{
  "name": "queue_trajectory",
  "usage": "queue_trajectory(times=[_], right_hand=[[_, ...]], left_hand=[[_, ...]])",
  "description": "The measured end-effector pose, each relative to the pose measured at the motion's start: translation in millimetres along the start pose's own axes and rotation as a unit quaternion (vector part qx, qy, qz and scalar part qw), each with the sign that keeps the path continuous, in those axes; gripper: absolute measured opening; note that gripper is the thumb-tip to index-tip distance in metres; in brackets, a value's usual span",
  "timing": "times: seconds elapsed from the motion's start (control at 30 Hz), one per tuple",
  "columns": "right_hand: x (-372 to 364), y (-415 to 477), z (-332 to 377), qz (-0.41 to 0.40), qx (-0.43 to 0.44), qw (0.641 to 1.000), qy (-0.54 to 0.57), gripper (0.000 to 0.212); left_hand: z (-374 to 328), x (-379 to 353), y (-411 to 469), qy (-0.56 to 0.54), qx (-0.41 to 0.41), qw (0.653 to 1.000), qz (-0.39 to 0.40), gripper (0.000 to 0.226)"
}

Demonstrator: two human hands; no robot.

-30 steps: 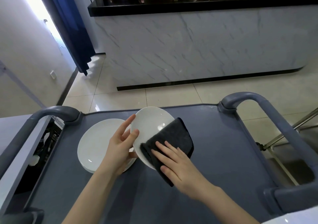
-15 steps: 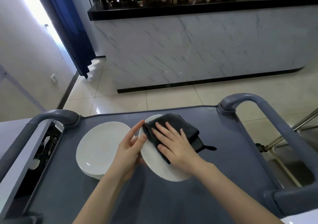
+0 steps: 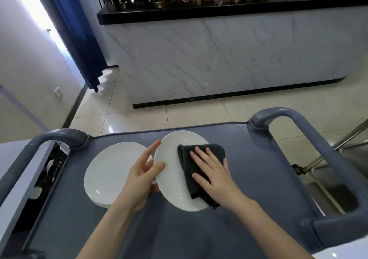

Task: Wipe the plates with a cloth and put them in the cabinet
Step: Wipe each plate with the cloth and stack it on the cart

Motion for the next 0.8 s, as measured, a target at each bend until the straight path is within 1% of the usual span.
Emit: queue_trajectory(times=[0.07, 0.13, 0.23, 0.33, 0.43, 0.47, 0.5, 0.6, 0.67, 0.73, 0.8], right_hand=[[6.5, 10.1, -7.8, -0.029, -0.020, 0.999, 0.016, 0.063], [13.7, 16.2, -15.4, -0.074, -0.048, 0.994, 0.063, 0.071], [18.3, 17.4, -27.8, -0.121, -0.121, 0.977, 0.127, 0.075], [15.6, 8.6, -36.5, -0.131, -0.178, 0.964, 0.151, 0.080], [5.5, -9.0, -44.3, -0.103, -0.234, 0.944, 0.209, 0.097], [1.6, -13.4, -45.8, -0.094, -0.245, 0.935, 0.237, 0.099], [-1.5, -16.7, -47.6, -0.095, -0.255, 0.924, 0.268, 0.097], [-3.6, -17.2, -53.8, -0.130, -0.295, 0.875, 0.362, 0.078], [-1.4, -11.1, -55.1, -0.136, -0.309, 0.851, 0.402, 0.066], [5.4, -1.9, -56.6, -0.131, -0.305, 0.846, 0.417, 0.060], [19.6, 9.4, -55.0, -0.122, -0.279, 0.864, 0.401, 0.057]], left_hand=[[2.0, -0.6, -1.3, 0.002, 0.000, 1.000, 0.003, 0.055], [2.3, 0.5, -1.5, 0.007, -0.004, 1.000, 0.006, 0.058], [1.4, 5.2, -0.9, 0.008, -0.008, 1.000, 0.006, 0.060], [0.7, 9.6, 0.3, -0.006, -0.009, 1.000, -0.013, 0.060], [-2.9, 10.4, 2.0, -0.014, -0.022, 0.999, -0.039, 0.057], [-4.7, 9.7, 2.6, -0.013, -0.028, 0.999, -0.043, 0.056], [-6.3, 8.7, 2.7, -0.008, -0.033, 0.998, -0.044, 0.056], [-11.0, 5.0, 1.7, 0.032, -0.050, 0.997, -0.040, 0.057], [-14.8, 3.7, 2.1, 0.061, -0.061, 0.996, -0.034, 0.057], [-22.0, 3.7, 4.4, 0.106, -0.083, 0.990, -0.031, 0.057], [-31.0, 3.7, 7.9, 0.156, -0.114, 0.981, -0.019, 0.057]])
Point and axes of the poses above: each hand's wrist, its own y-axis towards the middle knuckle, its own x-axis out of the back of the hand, z = x × y, the point moved 8 cm from there along y, towards the middle knuckle, and after that the axes turned 15 degrees about -z, right-handed, at the moved point
